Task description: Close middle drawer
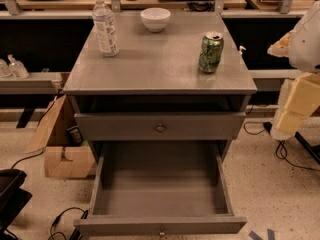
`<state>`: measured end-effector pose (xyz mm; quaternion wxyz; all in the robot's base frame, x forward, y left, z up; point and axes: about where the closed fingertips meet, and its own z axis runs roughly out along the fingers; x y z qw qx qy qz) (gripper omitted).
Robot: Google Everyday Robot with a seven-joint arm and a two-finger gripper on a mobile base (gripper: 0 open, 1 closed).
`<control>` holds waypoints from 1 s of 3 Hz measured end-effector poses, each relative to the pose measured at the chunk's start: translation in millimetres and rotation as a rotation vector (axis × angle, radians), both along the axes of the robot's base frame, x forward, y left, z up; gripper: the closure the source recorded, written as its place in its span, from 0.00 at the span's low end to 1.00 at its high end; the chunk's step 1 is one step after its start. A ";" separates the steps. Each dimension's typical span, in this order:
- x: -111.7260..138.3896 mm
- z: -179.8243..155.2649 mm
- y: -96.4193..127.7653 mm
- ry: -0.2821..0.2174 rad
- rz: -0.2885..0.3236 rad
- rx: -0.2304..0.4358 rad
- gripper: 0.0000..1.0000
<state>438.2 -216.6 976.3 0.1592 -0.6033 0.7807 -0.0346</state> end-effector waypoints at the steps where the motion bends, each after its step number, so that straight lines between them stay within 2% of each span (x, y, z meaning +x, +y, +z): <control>1: 0.0 0.0 0.0 0.000 0.000 0.000 0.00; 2: 1.2 -10.4 3.2 -0.036 0.011 0.020 0.00; 3: -10.4 -59.2 13.9 -0.047 0.045 0.112 0.00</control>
Offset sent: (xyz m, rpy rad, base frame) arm 0.0039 0.0085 -0.0367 0.0640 -0.0942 0.0330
